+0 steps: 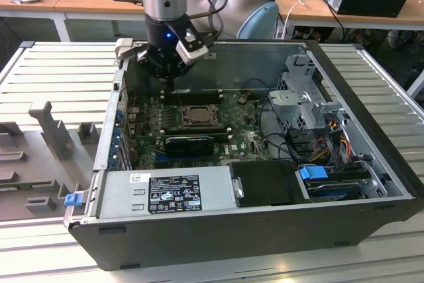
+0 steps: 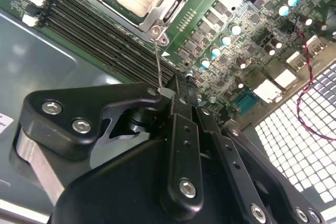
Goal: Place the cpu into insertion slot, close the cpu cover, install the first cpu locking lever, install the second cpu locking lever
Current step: 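Install the first cpu locking lever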
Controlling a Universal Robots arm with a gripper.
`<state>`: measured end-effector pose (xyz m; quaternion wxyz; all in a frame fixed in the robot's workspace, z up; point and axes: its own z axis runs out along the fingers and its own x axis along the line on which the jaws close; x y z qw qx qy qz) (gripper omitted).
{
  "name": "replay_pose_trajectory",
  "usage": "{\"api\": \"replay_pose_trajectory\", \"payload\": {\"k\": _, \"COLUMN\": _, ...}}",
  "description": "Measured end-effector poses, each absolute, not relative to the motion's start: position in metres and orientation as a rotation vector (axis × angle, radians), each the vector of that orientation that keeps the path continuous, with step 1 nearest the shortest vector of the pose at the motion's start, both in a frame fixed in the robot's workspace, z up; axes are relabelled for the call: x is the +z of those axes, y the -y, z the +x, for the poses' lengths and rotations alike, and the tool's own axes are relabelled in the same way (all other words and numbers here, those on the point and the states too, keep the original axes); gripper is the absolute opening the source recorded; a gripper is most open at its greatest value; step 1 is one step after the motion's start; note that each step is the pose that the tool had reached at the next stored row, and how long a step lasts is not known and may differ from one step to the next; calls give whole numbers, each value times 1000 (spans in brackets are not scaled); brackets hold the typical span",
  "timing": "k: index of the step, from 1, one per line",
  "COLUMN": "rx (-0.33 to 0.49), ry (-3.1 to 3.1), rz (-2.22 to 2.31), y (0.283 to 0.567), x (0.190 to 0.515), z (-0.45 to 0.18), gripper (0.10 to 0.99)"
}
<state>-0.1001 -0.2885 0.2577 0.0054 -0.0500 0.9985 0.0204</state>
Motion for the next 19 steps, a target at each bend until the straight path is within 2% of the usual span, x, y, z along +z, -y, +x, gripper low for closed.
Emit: {"api": "replay_pose_trajectory", "payload": {"k": 19, "rx": 64, "ry": -3126, "rz": -157, "y": 288, "x": 257, "z": -80, "gripper": 106}}
